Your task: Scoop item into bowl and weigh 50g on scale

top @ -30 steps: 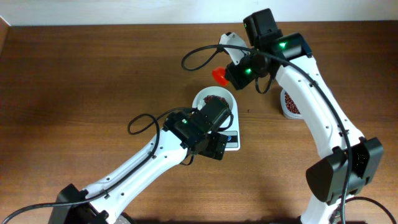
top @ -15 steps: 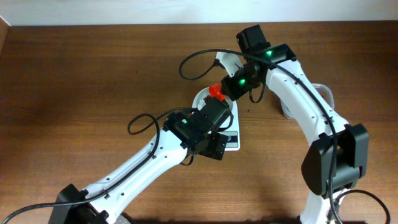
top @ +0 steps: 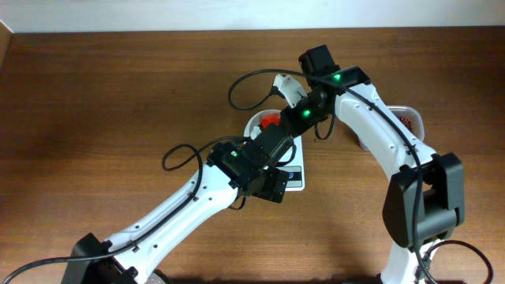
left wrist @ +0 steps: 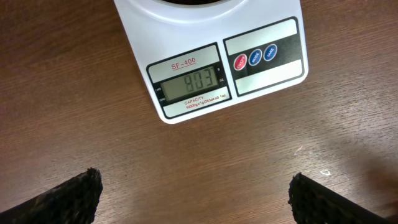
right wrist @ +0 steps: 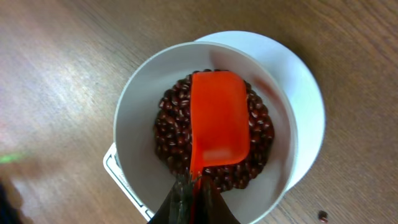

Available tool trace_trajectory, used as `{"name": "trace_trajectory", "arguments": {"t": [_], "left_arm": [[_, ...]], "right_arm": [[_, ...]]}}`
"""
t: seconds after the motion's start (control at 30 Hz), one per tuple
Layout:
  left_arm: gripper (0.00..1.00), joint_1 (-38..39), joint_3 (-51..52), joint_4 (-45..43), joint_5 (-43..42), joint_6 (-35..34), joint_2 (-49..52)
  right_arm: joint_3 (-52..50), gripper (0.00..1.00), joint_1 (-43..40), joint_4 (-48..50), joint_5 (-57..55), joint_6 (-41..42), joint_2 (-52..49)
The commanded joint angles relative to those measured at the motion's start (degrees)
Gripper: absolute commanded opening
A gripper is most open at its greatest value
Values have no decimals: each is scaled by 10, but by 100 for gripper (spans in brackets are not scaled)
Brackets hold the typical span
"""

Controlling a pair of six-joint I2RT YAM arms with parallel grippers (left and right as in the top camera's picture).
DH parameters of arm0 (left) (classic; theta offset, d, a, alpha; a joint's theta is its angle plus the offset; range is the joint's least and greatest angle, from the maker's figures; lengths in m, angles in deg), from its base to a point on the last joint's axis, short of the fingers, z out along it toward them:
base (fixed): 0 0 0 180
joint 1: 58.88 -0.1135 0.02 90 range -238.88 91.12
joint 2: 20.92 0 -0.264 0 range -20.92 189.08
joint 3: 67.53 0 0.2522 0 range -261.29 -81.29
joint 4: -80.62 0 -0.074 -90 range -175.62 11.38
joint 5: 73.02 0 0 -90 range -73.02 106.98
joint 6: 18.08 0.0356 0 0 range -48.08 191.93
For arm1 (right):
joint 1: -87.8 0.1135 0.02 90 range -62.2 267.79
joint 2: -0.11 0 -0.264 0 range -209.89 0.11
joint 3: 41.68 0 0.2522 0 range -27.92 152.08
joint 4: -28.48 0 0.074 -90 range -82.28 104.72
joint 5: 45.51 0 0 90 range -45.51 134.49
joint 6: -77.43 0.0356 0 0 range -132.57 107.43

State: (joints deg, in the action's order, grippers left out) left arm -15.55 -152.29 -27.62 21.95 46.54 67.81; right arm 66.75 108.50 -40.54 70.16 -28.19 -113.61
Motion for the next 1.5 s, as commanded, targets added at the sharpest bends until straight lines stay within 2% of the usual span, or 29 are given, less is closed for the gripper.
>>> {"name": "trace_trajectory", "arguments": {"t": [0.0,0.2,0.3,0.5,0.6,0.73,0.93,1.07,1.13,1.33,1.47], "left_arm": [[99,1,3,1,7,-7,2],[99,1,3,1,7,-7,2],[99,1,3,1,7,-7,2],[99,1,3,1,7,-7,2],[99,1,3,1,7,-7,2],[99,1,3,1,7,-7,2],[99,1,3,1,7,-7,2],[99,1,3,1,7,-7,2],[99,1,3,1,7,-7,2],[99,1,3,1,7,-7,2],[99,1,3,1,7,-7,2]], "right_arm": [[-15,6,3,-14,53,0,-8],[-11,6,2,-42,59,4,-8],[5,6,-1,-45,65,42,-8],[17,7,-54,-45,244,42,-8],[17,6,-77,-45,253,41,-8],[20,4,-51,-42,144,41,-8],[113,4,-31,-98,40,41,-5],[113,4,20,-114,-116,41,-7],[113,4,45,-113,-161,41,-9],[120,4,54,-97,-139,41,-8],[223,4,29,-158,-107,56,-4]]}}
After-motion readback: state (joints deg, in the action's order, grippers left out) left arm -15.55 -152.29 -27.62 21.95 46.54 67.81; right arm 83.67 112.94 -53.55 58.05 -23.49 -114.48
